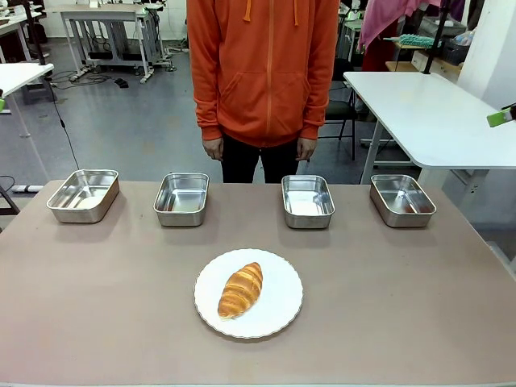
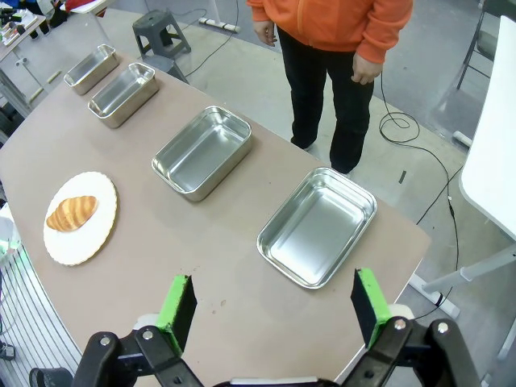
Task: Place the bread in the container.
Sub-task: Place the Butter Roll into the Airtight Container indicated by the human.
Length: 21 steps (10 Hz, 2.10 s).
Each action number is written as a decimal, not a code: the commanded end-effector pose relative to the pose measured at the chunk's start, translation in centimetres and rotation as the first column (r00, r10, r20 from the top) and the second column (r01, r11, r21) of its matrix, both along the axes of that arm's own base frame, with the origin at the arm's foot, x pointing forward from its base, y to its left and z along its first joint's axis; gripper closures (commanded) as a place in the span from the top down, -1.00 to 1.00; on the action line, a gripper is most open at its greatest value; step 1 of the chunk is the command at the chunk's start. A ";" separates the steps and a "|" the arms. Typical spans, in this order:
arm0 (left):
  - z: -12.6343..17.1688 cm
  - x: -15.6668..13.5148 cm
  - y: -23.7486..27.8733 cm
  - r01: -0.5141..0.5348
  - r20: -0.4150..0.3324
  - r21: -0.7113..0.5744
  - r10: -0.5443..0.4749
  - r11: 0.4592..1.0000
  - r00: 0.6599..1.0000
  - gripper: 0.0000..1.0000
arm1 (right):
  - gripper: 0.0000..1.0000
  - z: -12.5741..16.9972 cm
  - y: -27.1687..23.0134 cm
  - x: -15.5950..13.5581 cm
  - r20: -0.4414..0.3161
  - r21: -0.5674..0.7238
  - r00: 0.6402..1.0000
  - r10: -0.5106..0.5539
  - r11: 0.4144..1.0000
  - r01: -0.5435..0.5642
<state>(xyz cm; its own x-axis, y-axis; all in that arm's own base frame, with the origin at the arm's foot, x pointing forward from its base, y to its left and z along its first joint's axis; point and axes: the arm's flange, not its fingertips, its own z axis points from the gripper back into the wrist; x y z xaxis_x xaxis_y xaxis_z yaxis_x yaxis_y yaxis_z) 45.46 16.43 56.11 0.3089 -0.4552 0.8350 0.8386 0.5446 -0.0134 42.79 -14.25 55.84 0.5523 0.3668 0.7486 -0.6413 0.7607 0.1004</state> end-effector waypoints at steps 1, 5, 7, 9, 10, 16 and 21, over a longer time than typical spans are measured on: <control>0.1 -0.1 -0.1 0.003 0.003 0.006 -0.003 1.000 1.000 1.00 | 1.00 0.0 0.1 0.1 0.010 0.013 1.000 0.006 1.000 -0.006; 0.1 -0.1 -0.1 0.003 0.003 0.006 -0.003 1.000 1.000 1.00 | 1.00 0.0 0.1 0.1 0.010 0.013 1.000 0.006 1.000 -0.006; 0.1 -0.1 -0.1 0.003 0.003 0.006 -0.003 1.000 1.000 1.00 | 1.00 0.0 0.1 0.1 0.010 0.013 1.000 0.006 1.000 -0.006; 0.1 -0.1 -0.1 0.003 0.003 0.006 -0.003 1.000 1.000 1.00 | 1.00 0.0 0.1 0.1 0.010 0.013 1.000 0.006 1.000 -0.006; 0.1 -0.1 -0.1 0.003 0.003 0.006 -0.003 1.000 1.000 1.00 | 1.00 0.0 0.1 0.1 0.010 0.013 1.000 0.006 1.000 -0.006; 0.1 -0.1 -0.1 0.003 0.003 0.006 -0.003 1.000 1.000 1.00 | 1.00 0.0 0.1 0.1 0.010 0.013 1.000 0.006 1.000 -0.006; 0.1 -0.1 -0.1 0.003 0.003 0.006 -0.003 1.000 1.000 1.00 | 1.00 0.0 0.1 0.1 0.010 0.013 1.000 0.006 1.000 -0.006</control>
<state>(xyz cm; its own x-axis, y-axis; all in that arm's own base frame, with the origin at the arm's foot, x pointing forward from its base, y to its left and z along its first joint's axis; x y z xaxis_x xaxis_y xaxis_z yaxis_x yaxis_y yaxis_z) 45.46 16.43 56.11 0.3090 -0.4552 0.8350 0.8386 0.5446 -0.0134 42.79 -14.25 55.84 0.5523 0.3668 0.7486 -0.6413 0.7607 0.1004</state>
